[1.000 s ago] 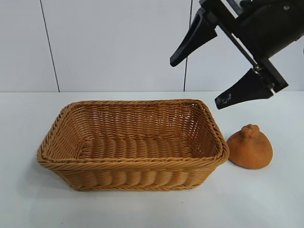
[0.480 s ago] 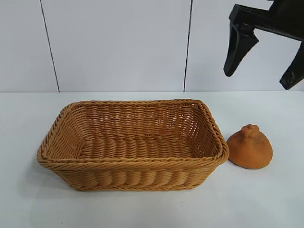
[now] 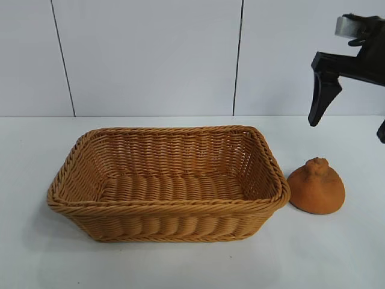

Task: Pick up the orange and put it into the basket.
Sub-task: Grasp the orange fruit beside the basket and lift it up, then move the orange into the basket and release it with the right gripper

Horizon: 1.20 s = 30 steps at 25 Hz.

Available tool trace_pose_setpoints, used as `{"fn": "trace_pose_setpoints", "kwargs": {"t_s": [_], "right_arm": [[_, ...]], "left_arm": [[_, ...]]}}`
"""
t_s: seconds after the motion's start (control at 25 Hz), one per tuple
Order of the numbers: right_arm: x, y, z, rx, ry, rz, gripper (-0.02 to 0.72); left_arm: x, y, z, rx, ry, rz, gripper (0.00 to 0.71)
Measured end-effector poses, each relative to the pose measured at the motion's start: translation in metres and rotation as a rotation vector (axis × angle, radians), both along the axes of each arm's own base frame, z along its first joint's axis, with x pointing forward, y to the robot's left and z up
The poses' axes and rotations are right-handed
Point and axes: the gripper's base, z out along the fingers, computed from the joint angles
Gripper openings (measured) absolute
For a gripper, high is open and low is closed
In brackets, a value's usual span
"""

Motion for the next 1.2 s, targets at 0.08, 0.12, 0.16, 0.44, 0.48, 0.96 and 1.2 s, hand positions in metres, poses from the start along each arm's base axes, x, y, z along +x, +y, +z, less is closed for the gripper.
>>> {"fn": "trace_pose_setpoints", "kwargs": {"t_s": [0.08, 0.12, 0.16, 0.44, 0.48, 0.96, 1.2], "right_arm": [[0.003, 0.001, -0.016, 0.002, 0.026, -0.007, 0.694], [0.004, 0.001, -0.022, 0.008, 0.036, -0.014, 0.694], [0.005, 0.002, -0.029, 0.016, 0.044, -0.023, 0.694], [0.006, 0.003, -0.045, 0.021, 0.076, -0.026, 0.469], [0.006, 0.003, -0.045, 0.023, 0.078, -0.027, 0.39], [0.002, 0.003, 0.008, 0.033, -0.047, 0.004, 0.058], [-0.015, 0.002, 0.069, 0.05, -0.165, 0.02, 0.058]], "left_arm": [[0.0, 0.0, 0.0, 0.0, 0.0, 0.0, 0.613], [0.0, 0.0, 0.0, 0.0, 0.0, 0.0, 0.613], [0.0, 0.0, 0.0, 0.0, 0.0, 0.0, 0.613], [0.0, 0.0, 0.0, 0.0, 0.0, 0.0, 0.613], [0.0, 0.0, 0.0, 0.0, 0.0, 0.0, 0.613], [0.0, 0.0, 0.0, 0.0, -0.001, 0.0, 0.613], [0.0, 0.0, 0.0, 0.0, -0.001, 0.0, 0.613]]}}
